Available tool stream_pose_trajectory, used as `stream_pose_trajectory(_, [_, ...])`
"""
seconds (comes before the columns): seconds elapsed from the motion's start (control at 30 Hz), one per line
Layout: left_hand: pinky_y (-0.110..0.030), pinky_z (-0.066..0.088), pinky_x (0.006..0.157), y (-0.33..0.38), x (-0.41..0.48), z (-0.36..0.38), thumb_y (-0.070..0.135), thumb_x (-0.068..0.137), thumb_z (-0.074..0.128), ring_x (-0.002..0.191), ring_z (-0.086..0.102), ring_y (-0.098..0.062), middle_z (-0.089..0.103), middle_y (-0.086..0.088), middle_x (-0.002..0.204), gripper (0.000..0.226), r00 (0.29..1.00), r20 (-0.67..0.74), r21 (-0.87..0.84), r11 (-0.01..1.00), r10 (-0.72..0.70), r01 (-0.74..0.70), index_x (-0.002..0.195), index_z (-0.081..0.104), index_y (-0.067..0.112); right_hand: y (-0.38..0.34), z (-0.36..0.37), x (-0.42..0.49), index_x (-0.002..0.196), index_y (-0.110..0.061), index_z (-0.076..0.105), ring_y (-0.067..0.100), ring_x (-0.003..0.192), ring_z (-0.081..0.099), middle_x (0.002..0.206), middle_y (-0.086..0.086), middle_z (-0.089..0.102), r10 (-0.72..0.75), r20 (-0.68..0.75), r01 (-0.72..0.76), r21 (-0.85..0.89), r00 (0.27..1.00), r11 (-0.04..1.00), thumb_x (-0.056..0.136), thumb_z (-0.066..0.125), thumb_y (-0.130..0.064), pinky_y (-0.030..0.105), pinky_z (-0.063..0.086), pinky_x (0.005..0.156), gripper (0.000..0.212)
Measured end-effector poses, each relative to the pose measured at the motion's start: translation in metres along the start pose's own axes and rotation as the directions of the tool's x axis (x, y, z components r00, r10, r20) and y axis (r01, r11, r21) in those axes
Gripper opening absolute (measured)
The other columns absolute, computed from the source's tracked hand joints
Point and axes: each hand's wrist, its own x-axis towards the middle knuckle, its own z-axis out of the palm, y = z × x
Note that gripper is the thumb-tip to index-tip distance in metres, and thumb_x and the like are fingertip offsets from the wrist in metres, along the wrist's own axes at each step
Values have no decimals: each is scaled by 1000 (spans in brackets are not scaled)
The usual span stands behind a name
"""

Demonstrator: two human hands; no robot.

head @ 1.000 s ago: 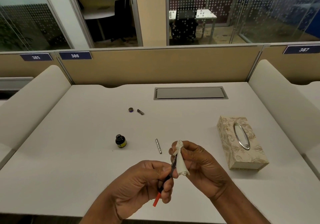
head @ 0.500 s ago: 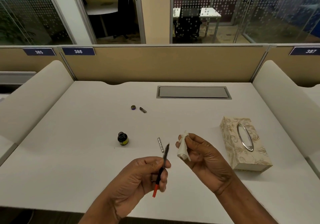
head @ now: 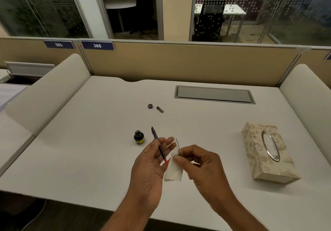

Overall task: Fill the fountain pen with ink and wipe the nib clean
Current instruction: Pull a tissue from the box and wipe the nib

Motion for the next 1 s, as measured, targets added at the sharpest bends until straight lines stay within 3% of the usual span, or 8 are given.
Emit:
stream_pose_trajectory(0.13, [-56, 51, 104, 3, 1, 1, 26, 108, 44, 106, 76, -24, 80, -9, 113, 25, 987, -121, 24, 995, 103, -101, 115, 64, 13, 0, 15, -5, 83, -29, 73, 9, 82, 66, 86, -12, 72, -154, -90, 138, -161, 984, 977, 87, 77, -16, 17, 49, 62, 14])
stream_pose_trajectory(0.3, [-58, 52, 104, 0, 0, 5, 27, 110, 41, 109, 75, -21, 80, 2, 113, 25, 974, -164, 122, 983, 154, -135, 114, 64, 18, 3, 33, -9, 85, -26, 71, 12, 88, 66, 86, -13, 68, -340, -46, 309, -314, 939, 898, 88, 76, -12, 15, 53, 65, 15])
stream_pose_trajectory(0.4, [-56, 56, 99, -1, -1, 5, 26, 109, 41, 105, 76, -19, 81, 4, 111, 24, 968, -179, 152, 977, 178, -152, 109, 64, 18, 2, 37, -6, 87, -27, 73, 10, 90, 67, 87, -14, 69, -302, -16, 285, -278, 953, 917, 89, 74, -11, 12, 53, 68, 16])
stream_pose_trajectory(0.53, [-41, 57, 92, -1, 1, 2, 23, 109, 40, 111, 72, -21, 81, 8, 107, 25, 956, -223, 156, 975, 192, -159, 108, 65, 18, -3, 39, -3, 95, -32, 73, 6, 93, 69, 94, -18, 73, -185, 37, 188, -178, 982, 966, 90, 73, -12, 13, 55, 75, 20])
stream_pose_trajectory(0.63, [-41, 59, 92, -1, 2, 2, 22, 108, 39, 111, 72, -23, 82, 8, 105, 26, 946, -266, 126, 980, 186, -157, 111, 64, 17, -3, 43, -4, 99, -35, 71, 5, 93, 69, 94, -20, 73, -137, 52, 144, -159, 989, 977, 89, 74, -13, 14, 56, 76, 24])
stream_pose_trajectory(0.77, [-35, 63, 61, 1, 1, 4, 23, 108, 39, 98, 76, -28, 82, 6, 106, 28, 946, -283, 76, 987, 159, -143, 119, 63, 14, -4, 47, -8, 107, -39, 67, 5, 92, 66, 98, -22, 67, -204, 49, 210, -256, 978, 943, 90, 73, -13, 12, 53, 74, 32])
stream_pose_trajectory(0.87, [-33, 61, 58, -1, 2, 4, 25, 108, 40, 96, 78, -28, 81, 4, 109, 30, 945, -285, 35, 987, 158, -155, 124, 62, 11, -2, 51, -9, 112, -45, 63, 7, 91, 64, 99, -20, 65, -230, 55, 236, -286, 972, 929, 90, 72, -8, 10, 49, 72, 44])
stream_pose_trajectory(1.0, [-32, 61, 59, -4, 6, 0, 30, 106, 46, 92, 79, -26, 78, -10, 117, 37, 964, -248, -81, 990, 93, -117, 130, 63, 7, 2, 56, -8, 114, -38, 68, 8, 92, 65, 99, -19, 65, -238, 14, 232, -270, 971, 934, 88, 72, -6, 14, 53, 75, 42])
